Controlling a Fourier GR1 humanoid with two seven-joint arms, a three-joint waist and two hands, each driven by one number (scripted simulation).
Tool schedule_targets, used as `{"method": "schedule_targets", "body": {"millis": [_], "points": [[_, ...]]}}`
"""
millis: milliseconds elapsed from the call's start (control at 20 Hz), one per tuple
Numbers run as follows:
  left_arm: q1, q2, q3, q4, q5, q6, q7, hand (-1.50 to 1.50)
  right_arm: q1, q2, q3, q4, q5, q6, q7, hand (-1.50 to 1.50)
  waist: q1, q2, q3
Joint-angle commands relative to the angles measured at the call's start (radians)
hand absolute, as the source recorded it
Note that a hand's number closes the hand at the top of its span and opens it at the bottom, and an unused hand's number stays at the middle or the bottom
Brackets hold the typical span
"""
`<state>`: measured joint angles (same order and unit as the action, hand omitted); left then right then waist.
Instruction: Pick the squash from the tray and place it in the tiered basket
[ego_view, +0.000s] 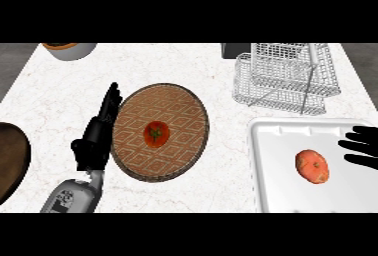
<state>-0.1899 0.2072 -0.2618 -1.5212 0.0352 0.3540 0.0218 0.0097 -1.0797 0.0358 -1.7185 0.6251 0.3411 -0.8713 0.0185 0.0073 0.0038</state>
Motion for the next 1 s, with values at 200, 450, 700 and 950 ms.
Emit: {"method": "schedule_targets", "body": {"millis": [200, 450, 700, 950], "points": [[0.067, -0.020, -0.019, -0.077, -0.058, 0.009, 0.032, 0.00, -0.150, 0.124, 0.116, 0.274, 0.161, -0.085, -0.133, -1.50, -0.002, -0.006, -0.003], [0.020, -0.054, 0.026, 0.011, -0.045, -0.013, -0.008, 0.00, -0.156, 0.169, 0.134, 0.381, 0.212, -0.144, -0.166, -1.50, -0.013, -0.006, -0.004], [0.055, -0.011, 0.054, -0.049, -0.028, -0.070, 0.014, 0.00, -0.243, 0.161, 0.137, 0.534, 0.223, -0.127, -0.231, -1.50, -0.007, -0.006, -0.004], [0.018, -0.050, 0.068, 0.028, -0.057, -0.043, -0.023, 0.00, -0.330, 0.198, 0.181, 0.596, 0.229, -0.120, -0.262, -1.50, -0.004, -0.003, -0.003]]}}
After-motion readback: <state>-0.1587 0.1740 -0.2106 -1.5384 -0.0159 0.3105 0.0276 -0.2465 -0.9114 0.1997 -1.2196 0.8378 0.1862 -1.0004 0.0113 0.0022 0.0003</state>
